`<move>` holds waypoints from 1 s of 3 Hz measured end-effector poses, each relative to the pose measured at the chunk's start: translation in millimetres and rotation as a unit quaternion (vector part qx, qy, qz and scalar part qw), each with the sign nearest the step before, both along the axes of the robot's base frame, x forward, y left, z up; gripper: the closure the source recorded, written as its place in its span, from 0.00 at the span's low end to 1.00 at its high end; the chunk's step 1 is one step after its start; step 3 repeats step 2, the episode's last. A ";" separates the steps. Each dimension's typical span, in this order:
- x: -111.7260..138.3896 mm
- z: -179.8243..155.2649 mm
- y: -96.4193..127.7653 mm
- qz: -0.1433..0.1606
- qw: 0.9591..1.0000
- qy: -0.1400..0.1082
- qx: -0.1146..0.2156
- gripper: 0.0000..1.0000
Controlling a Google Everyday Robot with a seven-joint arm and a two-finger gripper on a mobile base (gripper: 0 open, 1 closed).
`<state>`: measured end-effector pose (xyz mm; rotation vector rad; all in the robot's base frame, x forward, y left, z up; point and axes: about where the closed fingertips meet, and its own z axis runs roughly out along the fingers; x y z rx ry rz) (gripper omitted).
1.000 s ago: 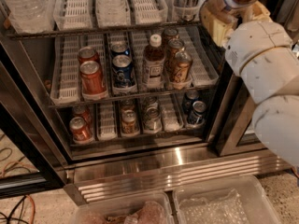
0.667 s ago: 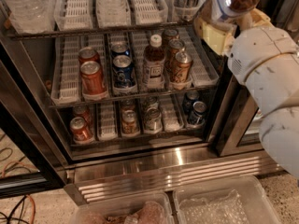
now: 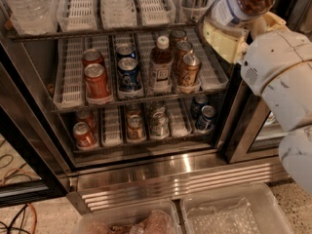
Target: Pick blue plastic bottle from top shelf of fridge
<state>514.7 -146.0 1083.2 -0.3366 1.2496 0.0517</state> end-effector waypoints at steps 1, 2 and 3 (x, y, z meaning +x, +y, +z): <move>-8.0 2.4 0.9 0.007 1.000 -0.002 0.003 1.00; -13.0 4.0 1.9 0.013 1.000 -0.004 0.004 1.00; -13.0 4.0 1.9 0.013 1.000 -0.004 0.004 1.00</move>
Offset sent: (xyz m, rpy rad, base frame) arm -0.0212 -0.0089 0.0009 0.0252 -0.0020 0.0355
